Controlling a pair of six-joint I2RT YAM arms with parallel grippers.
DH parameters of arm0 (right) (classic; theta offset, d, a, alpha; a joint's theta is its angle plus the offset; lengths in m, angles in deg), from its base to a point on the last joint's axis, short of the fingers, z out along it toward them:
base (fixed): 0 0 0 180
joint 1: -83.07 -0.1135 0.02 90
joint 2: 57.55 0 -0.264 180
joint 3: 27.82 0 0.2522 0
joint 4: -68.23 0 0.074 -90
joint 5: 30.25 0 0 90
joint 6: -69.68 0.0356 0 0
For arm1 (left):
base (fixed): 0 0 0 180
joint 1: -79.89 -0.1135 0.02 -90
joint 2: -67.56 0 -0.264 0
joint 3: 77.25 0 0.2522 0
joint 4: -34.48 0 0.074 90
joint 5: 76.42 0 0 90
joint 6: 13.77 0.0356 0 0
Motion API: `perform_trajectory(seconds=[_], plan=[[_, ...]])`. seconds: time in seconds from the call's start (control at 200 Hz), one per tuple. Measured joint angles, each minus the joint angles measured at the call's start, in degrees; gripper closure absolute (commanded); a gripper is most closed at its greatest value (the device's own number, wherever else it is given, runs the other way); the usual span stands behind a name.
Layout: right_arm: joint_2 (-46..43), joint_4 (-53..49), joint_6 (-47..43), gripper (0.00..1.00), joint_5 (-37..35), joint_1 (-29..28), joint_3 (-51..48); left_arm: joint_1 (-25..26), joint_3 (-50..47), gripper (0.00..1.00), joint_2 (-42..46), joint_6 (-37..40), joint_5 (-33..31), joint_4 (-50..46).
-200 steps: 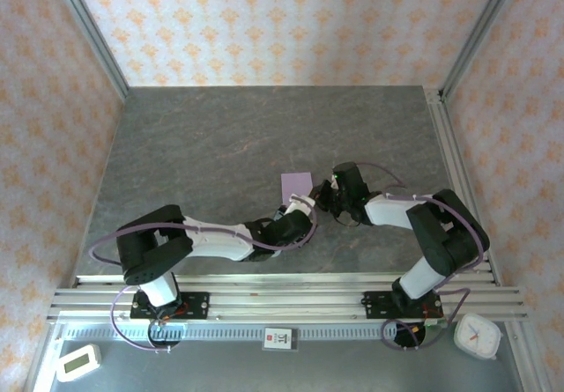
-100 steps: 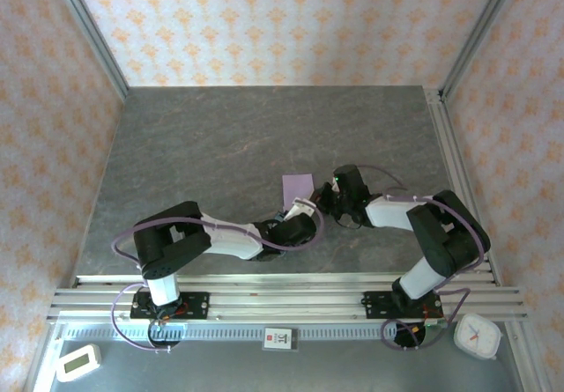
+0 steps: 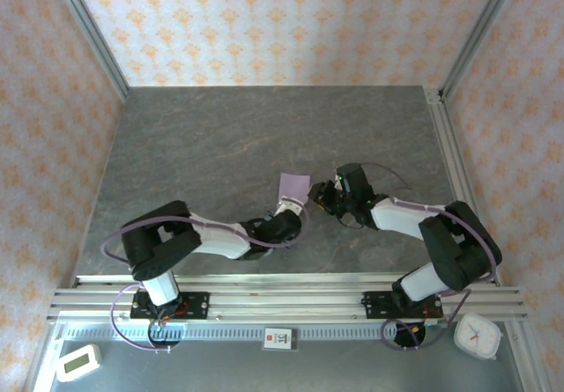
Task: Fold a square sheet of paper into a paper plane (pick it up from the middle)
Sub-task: Fold the wing for the fifth time at the center of the table.
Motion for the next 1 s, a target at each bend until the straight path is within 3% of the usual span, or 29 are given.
perform_trajectory(seconds=[0.22, 0.445, 0.726, 1.001], plan=[[-3.3, -4.2, -3.0, 0.67, -2.8, 0.4, 3.4, -6.6, -8.1, 1.0, 9.4, -3.6, 13.4, 10.2], [-3.2, -6.6, -5.6, 0.67, -3.6, 0.8, 3.8, -10.0, -13.1, 1.0, 9.7, -8.9, 25.7, 20.8], [-2.5, -6.8, -7.7, 0.69, -2.7, 0.8, 3.9, -12.2, -15.1, 1.0, 2.6, -13.7, 33.2, 29.6], [-0.2, -7.1, -10.2, 0.6, -1.4, 0.8, 4.2, -12.2, -15.2, 1.0, 1.3, -15.3, 35.5, 32.6]])
